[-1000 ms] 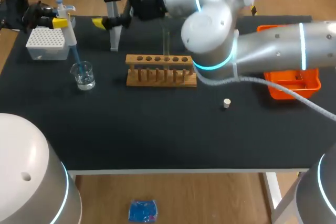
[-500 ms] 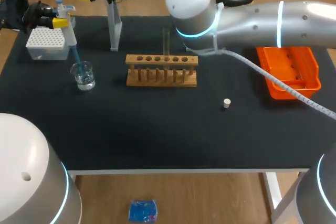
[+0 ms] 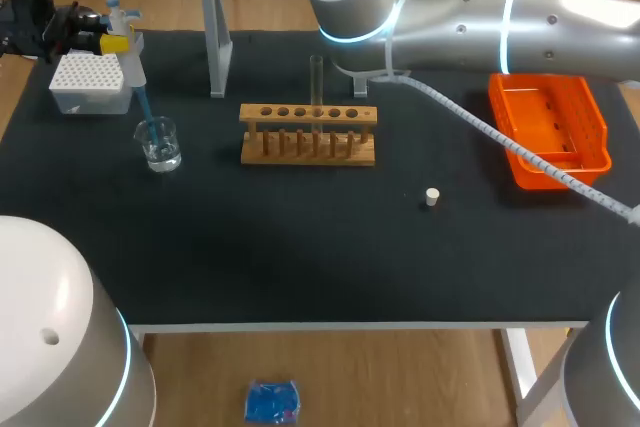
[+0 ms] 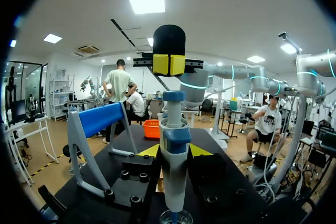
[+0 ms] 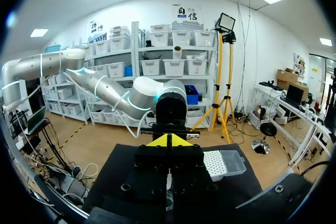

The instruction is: Invert the test tube, pick up the pipette, mount the tip to pipette, aspirate from beaker and dispense into the tube, eject the tip, return the pipette, and cap with the stopper.

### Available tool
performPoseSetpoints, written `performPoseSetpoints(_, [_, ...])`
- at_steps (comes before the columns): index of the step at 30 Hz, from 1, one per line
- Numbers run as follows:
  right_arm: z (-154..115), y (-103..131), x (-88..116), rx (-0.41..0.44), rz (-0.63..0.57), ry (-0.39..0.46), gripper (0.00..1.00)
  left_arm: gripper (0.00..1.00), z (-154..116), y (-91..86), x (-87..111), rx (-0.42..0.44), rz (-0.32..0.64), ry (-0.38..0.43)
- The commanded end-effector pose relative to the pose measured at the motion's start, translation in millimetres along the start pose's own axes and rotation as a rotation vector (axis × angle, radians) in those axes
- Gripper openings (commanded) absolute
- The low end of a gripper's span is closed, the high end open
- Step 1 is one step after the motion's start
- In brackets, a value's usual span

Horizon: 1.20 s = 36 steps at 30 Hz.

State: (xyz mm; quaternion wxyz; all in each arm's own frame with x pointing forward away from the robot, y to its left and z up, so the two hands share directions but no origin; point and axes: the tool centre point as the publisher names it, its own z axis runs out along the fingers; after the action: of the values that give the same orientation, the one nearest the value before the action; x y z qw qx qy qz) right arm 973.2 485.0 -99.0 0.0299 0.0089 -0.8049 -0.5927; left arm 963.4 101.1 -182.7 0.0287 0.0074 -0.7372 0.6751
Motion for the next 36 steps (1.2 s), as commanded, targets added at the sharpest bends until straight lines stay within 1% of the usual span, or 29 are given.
performPoseSetpoints(1, [14.6,4.4,-3.3,0.008,0.011,0.034,0.00,0.00,1.4,-0.5,1.1,-0.002,0.001,-0.005])
performPoseSetpoints(8, [28.2,5.9,3.5,0.009,0.009,0.054,0.00,0.00,1.4,-0.5,1.1,-0.002,0.001,-0.005])
performPoseSetpoints(15, [36.2,2.0,3.7,0.015,0.027,0.061,0.00,0.00,1.4,-0.5,1.1,-0.002,0.001,-0.005])
performPoseSetpoints(26, [38.0,1.6,3.9,0.016,0.039,0.053,0.00,0.00,1.4,-0.5,1.1,-0.002,0.001,-0.005])
performPoseSetpoints(36, [37.1,-3.3,3.4,0.017,0.046,0.049,0.00,0.00,1.4,-0.5,1.1,-0.002,0.001,-0.005])
